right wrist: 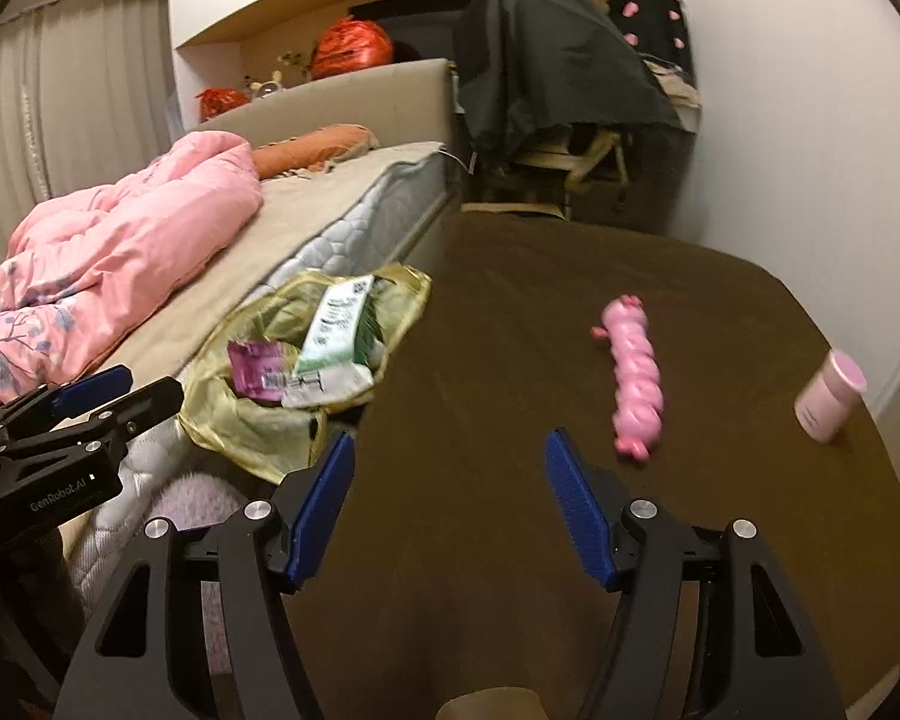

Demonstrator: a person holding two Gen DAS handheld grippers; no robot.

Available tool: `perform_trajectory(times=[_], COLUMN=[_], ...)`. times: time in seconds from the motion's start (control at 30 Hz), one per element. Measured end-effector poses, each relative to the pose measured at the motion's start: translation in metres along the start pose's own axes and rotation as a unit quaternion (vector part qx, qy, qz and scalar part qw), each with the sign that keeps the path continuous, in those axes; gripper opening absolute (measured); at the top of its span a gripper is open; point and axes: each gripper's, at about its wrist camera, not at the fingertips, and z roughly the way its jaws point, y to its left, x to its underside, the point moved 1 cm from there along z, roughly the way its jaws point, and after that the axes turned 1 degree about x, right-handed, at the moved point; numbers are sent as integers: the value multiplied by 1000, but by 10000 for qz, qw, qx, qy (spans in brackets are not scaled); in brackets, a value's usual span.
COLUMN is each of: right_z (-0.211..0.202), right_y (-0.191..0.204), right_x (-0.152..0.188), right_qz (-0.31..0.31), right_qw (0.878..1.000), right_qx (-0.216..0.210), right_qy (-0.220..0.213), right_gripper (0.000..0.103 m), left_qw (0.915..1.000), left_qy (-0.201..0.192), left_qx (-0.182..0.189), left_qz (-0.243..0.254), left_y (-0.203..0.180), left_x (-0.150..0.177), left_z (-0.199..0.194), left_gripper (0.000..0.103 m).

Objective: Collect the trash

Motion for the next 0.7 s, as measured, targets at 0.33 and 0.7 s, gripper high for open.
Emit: perform_trajectory(times=[0.33,0.7], right_z=[-5,-4], right_y=[-3,2], right_x=[14,17], right_qz=[209,210], right_qw=[9995,9996], right_qx=[252,176], right_qy=[19,55], right_gripper=[62,62], left_qw=[9998,9999], left_qy=[188,128], left_qx=[-48,-61], left_qz=[-10,-37], left_y=[3,5], left_x=[18,16], left_z=[2,-3], left_gripper=[64,64])
